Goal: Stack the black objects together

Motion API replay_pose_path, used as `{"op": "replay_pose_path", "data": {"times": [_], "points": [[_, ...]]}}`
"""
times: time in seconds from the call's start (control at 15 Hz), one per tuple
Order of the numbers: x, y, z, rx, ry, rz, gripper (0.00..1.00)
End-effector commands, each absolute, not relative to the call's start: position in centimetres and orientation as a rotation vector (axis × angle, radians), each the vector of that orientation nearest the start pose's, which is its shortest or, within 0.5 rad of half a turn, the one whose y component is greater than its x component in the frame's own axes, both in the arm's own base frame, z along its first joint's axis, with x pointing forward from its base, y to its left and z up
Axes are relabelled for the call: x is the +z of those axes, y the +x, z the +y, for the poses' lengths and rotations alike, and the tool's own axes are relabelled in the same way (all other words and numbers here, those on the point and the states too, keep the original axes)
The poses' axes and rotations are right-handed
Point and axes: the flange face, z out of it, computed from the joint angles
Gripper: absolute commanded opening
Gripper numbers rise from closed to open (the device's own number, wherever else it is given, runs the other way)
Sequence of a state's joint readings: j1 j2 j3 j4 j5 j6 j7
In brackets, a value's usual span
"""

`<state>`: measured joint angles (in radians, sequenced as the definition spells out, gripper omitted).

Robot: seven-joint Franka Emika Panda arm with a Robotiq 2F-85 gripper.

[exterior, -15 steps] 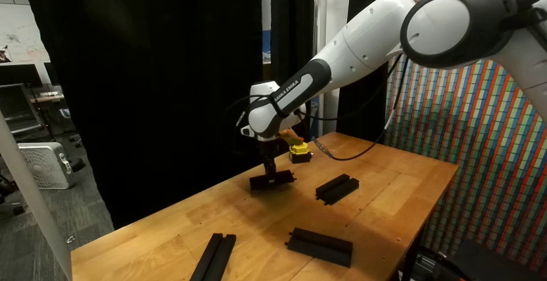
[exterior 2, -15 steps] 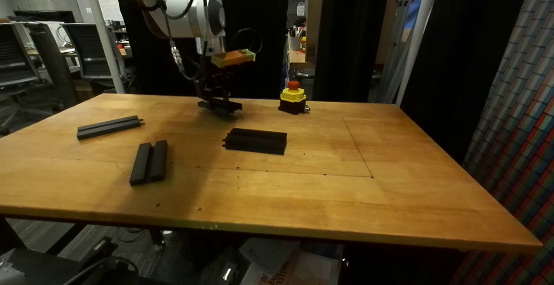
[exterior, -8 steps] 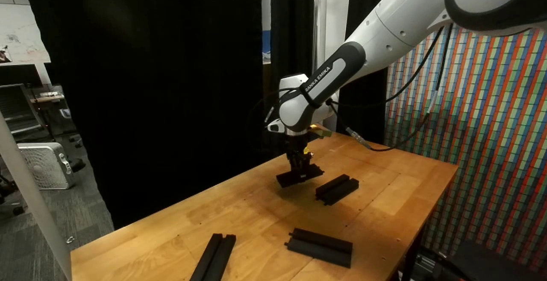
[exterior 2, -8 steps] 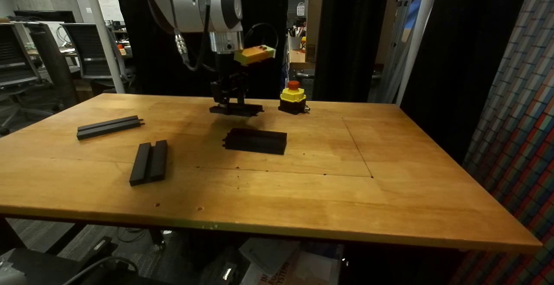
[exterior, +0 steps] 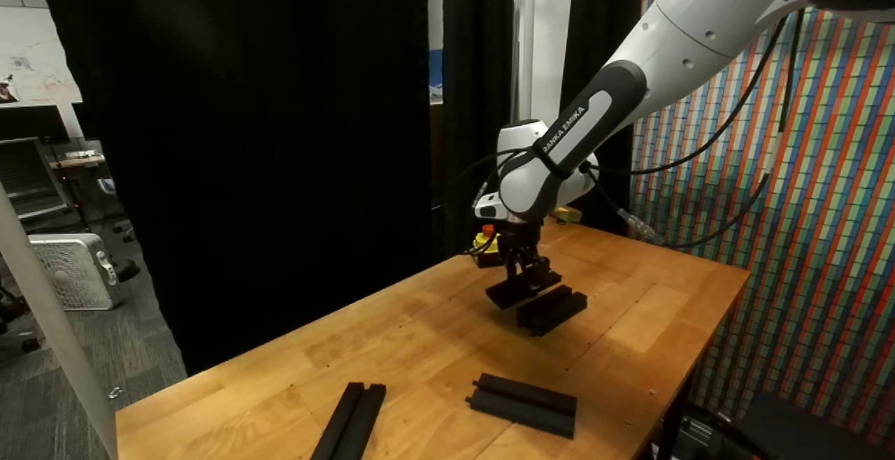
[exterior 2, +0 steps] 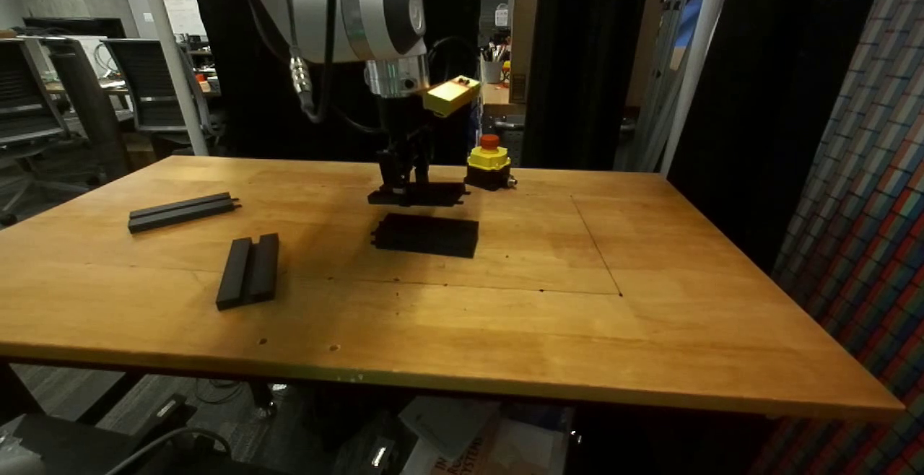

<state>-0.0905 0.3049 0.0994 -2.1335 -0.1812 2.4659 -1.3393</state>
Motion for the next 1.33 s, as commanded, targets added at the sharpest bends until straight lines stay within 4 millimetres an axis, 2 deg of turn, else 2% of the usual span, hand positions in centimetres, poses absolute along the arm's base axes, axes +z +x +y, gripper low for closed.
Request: {"op": "replay_pose_path", "data": {"times": [0.0, 0.67, 1.27], "points": [[28.3, 55.9, -0.8, 0.003, -2.330, -2.240, 0.45], [27.9, 54.0, -3.1, -0.023, -2.273, -2.207, 0.45], [26.9, 54.0, -3.8, -0.005, -2.272, -2.188, 0.45]]}}
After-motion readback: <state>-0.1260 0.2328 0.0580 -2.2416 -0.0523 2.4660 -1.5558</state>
